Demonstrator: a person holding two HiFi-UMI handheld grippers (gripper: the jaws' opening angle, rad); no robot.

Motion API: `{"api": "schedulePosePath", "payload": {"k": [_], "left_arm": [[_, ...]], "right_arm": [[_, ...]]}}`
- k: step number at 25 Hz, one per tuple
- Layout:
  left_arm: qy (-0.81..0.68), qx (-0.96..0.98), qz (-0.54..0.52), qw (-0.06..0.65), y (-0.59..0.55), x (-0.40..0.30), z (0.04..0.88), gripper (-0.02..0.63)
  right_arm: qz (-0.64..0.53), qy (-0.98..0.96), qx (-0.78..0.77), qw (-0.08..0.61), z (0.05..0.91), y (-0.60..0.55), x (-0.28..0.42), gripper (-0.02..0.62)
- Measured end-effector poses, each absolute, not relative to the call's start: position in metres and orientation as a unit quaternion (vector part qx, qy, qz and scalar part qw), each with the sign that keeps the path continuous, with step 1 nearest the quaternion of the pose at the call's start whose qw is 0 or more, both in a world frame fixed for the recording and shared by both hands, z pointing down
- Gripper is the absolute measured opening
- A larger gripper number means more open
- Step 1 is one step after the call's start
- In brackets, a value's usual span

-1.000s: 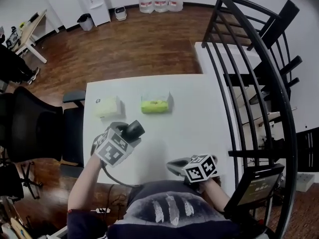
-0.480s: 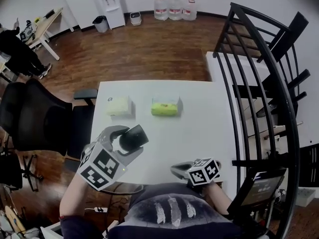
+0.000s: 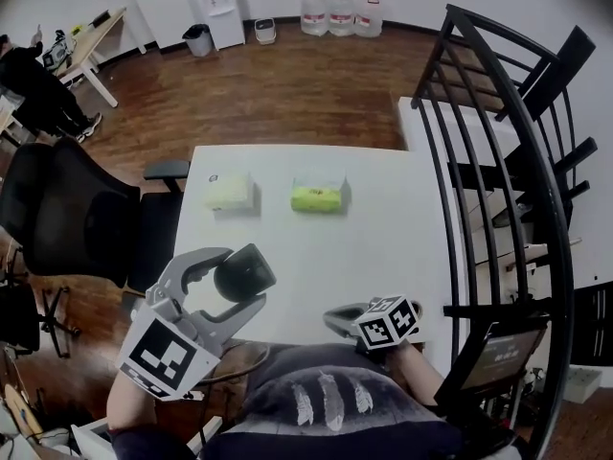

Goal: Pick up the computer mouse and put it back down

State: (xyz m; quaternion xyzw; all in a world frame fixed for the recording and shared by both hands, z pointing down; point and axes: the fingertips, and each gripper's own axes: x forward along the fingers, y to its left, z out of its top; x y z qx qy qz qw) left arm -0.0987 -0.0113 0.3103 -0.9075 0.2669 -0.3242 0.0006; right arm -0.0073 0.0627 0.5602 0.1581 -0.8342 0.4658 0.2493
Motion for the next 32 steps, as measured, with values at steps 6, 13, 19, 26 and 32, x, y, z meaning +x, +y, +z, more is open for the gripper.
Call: {"api": "schedulePosePath", "payload": {"k": [6,13,19,26,32], "left_arm": [[0.27,-0.913,-0.306,0.01,0.015,-0.087,0.289,0.304],[0.253,-0.924,-0.283,0.029,0.014,-0.083,0.269,0.305],[0.25,-0.925,-0.285,0.025,0.02,-0.077,0.282,0.305],[0.245,-0.929,-0.277,0.016,0.008,-0.073,0.287,0.305],[0.245,-0.93,-0.274,-0.004,-0.002,-0.075,0.294,0.304]], "right_arm": [[0.462,-0.837,0.139,0.257,0.561,0.071,-0.003,0.003],[0.465,-0.835,0.145,0.256,0.554,0.063,-0.002,0.003],[0.466,-0.834,0.153,0.255,0.562,0.068,0.007,0.003],[0.47,-0.83,0.16,0.252,0.562,0.065,0.009,0.003],[0.476,-0.826,0.166,0.252,0.564,0.063,0.009,0.003]]}}
